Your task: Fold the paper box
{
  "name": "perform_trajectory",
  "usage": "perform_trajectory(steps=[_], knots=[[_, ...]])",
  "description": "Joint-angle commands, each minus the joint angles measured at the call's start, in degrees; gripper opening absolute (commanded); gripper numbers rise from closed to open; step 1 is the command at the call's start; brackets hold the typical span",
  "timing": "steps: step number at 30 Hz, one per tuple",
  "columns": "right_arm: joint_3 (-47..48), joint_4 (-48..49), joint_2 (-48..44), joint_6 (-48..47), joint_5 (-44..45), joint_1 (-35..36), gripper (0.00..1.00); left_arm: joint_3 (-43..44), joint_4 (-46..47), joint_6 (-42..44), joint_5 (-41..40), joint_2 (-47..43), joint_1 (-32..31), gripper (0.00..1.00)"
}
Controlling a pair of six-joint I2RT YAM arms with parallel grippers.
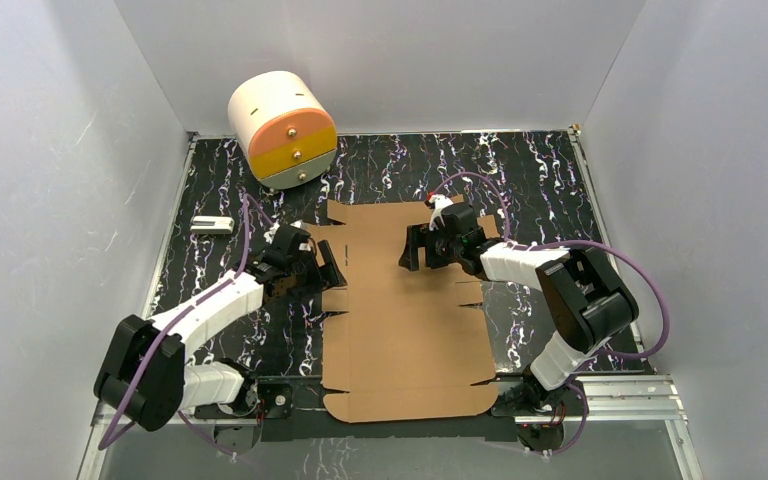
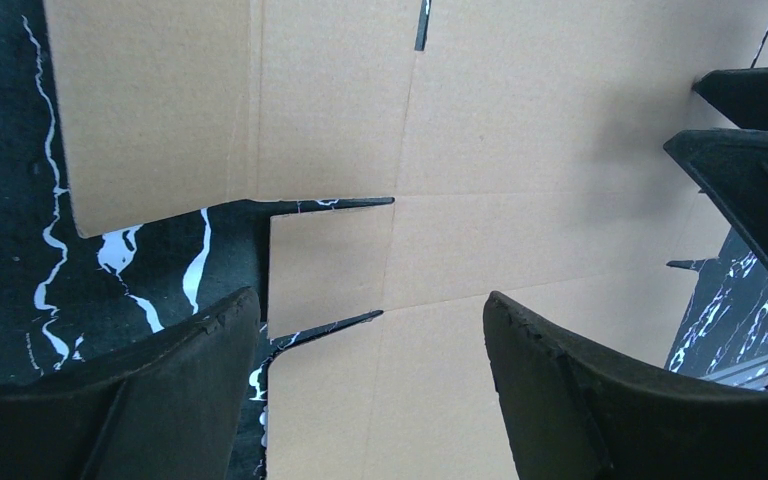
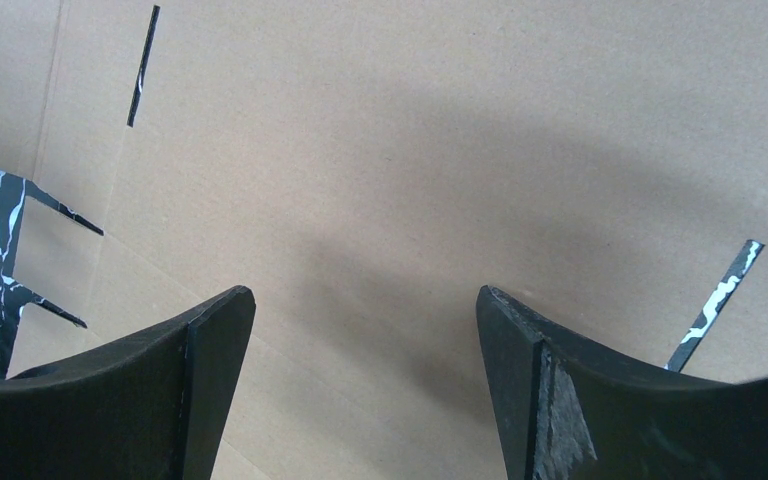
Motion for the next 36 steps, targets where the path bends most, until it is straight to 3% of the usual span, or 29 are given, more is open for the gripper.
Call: perform_trajectory(steps=[1,11,27,36], knots=[[-0.11,1.54,-0.02,0.53,-0.78,0.59,0.91,-1.58,2.25,-1.91,1.86,0.89,0.30,0.79],[-0.24,2.27,1.01,0.82,-0.30,1.18,0.91,-3.61,5.12,-1.04,3.49,4.23,0.15,0.78],[-0.14,2.19,1.70,0.91,-0.07,1.75,0.91,1.14,4.29,-1.84,4.01,1.00,-3.59,0.55],[0.16,2.21,2.57,1.28,0.03,2.13,0.92,4.63,4.22,-2.32,4.73,2.61,-6.23,0.51]])
